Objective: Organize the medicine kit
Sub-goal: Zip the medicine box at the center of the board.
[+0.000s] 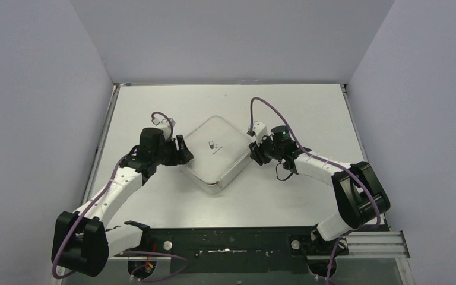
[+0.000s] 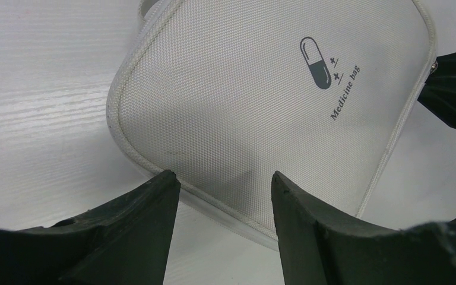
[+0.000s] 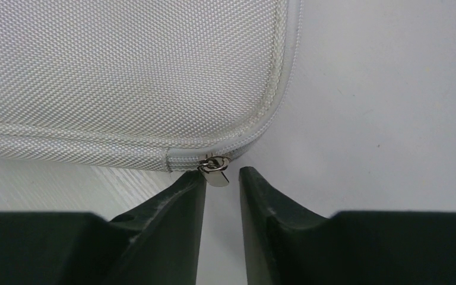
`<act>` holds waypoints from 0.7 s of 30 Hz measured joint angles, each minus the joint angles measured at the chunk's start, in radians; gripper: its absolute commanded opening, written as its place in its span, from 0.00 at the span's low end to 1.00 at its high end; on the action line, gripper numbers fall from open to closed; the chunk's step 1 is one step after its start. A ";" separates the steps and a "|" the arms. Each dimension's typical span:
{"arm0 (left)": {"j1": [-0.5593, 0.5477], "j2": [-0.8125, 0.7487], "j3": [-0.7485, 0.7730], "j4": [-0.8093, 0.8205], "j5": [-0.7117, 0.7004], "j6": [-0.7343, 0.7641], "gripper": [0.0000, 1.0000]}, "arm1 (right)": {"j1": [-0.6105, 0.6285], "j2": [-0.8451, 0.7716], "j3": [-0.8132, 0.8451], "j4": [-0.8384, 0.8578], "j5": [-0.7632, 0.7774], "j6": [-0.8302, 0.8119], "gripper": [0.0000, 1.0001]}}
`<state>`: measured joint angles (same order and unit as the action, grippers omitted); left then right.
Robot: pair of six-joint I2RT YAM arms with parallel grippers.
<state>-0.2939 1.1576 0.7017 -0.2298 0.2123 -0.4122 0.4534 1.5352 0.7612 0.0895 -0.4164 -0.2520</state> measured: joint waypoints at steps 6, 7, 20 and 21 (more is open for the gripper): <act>0.000 0.025 0.017 -0.003 0.000 0.012 0.54 | 0.002 0.000 0.000 0.002 0.022 -0.010 0.00; 0.001 0.036 0.028 -0.010 0.000 0.017 0.53 | 0.005 0.000 0.000 0.002 0.033 -0.010 0.00; 0.021 0.159 0.125 -0.032 0.005 0.087 0.51 | 0.006 -0.037 -0.033 0.030 0.137 0.052 0.00; 0.030 0.177 0.130 -0.033 0.005 0.092 0.51 | 0.006 -0.043 -0.039 0.030 0.140 0.060 0.00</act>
<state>-0.2638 1.3346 0.8322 -0.2630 0.2173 -0.3199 0.4599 1.4921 0.7223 0.1192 -0.2768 -0.1925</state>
